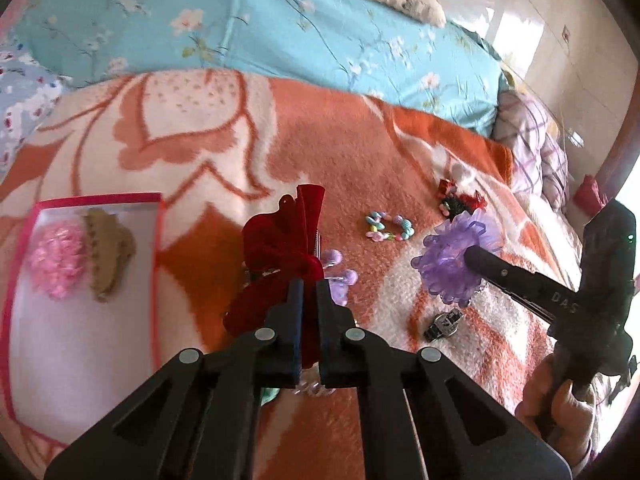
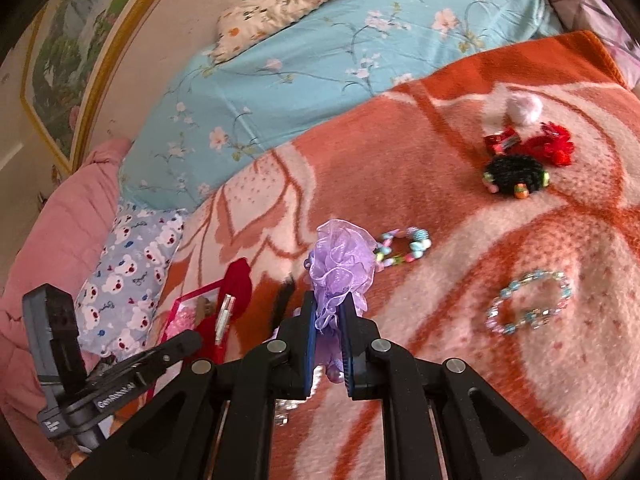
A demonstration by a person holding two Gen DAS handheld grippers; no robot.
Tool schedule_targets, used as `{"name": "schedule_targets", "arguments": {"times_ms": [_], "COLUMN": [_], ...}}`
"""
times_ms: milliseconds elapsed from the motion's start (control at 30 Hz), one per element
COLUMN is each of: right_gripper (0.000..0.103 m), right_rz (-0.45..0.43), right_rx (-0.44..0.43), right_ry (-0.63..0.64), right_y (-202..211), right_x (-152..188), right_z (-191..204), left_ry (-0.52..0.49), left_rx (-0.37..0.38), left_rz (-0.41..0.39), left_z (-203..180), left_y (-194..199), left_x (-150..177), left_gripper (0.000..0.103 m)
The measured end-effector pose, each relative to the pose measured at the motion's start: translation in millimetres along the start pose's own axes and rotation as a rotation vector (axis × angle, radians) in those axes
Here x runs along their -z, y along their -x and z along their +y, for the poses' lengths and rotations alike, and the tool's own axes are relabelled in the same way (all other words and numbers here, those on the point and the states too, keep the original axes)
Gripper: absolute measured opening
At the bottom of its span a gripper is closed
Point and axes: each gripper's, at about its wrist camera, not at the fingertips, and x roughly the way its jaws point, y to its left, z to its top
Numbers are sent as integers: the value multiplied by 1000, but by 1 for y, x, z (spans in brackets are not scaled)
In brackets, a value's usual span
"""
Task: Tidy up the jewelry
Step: 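Carry the red bow and purple scrunchie into the white box with both tools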
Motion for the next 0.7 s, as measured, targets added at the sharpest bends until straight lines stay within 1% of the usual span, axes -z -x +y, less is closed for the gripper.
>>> {"name": "schedule_targets", "arguments": {"times_ms": [100,300,467,700], "right_gripper": [10,10,10,10], "right_rz": [19,64,110,172], "right_rx": [-22,-72,-114,-160], "right_ry": [17,55,93,152], "right_y": [-7,-22,-39,-66], "right_x": [5,17,29,46], "right_z": [14,44,72,110], "left_ry": [27,79,127,178], "left_rx": [-17,-79,-142,-211], "left_rz": [-16,-47,-58,-77], "left_z": [16,54,87,125], "left_y": [15,42,57,73], "left_x": [4,16,27,37], "left_gripper": [3,3,3,3]}}
